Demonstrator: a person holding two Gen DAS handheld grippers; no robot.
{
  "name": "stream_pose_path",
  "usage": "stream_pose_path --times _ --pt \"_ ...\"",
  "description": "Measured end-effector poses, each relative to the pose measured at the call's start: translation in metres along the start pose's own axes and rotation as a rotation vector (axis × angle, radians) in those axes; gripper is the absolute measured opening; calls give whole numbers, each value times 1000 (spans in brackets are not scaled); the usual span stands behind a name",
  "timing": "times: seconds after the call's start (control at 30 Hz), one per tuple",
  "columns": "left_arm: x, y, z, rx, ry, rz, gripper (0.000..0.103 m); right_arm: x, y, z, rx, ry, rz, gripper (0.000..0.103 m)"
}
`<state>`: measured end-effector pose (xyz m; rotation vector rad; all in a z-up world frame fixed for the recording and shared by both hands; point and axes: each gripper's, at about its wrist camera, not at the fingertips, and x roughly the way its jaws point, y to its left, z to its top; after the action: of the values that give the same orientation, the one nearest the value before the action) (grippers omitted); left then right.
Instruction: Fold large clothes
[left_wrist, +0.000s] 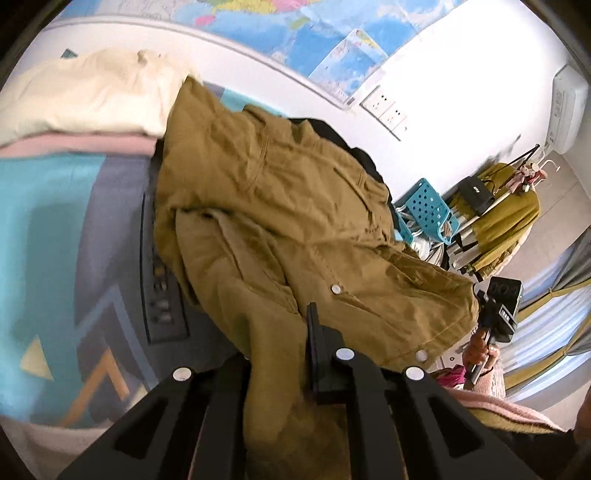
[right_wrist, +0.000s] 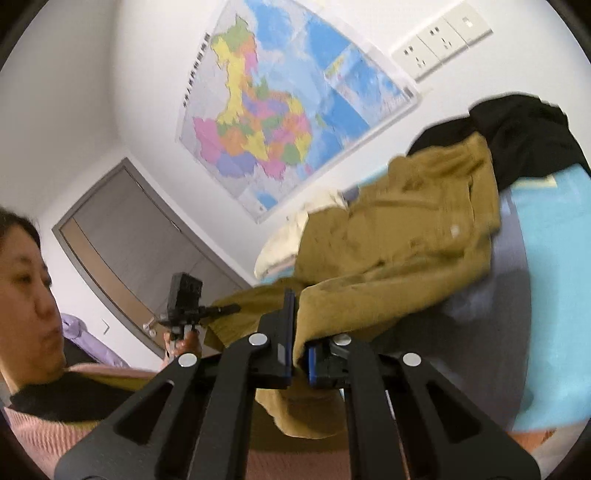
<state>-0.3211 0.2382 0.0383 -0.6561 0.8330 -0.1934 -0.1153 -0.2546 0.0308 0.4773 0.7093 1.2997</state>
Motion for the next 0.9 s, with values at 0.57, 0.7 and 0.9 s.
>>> stream_pose_path --times 0.57,0.7,0.9 --pt "-6 -12 121 45 12 112 13 51 -22 129 26 -85 -1 5" --pt "1 -11 147 42 21 128 14 67 -36 150 50 -80 -16 6" --pt "23 -4 189 29 54 167 15 93 -72 177 127 -74 -68 6"
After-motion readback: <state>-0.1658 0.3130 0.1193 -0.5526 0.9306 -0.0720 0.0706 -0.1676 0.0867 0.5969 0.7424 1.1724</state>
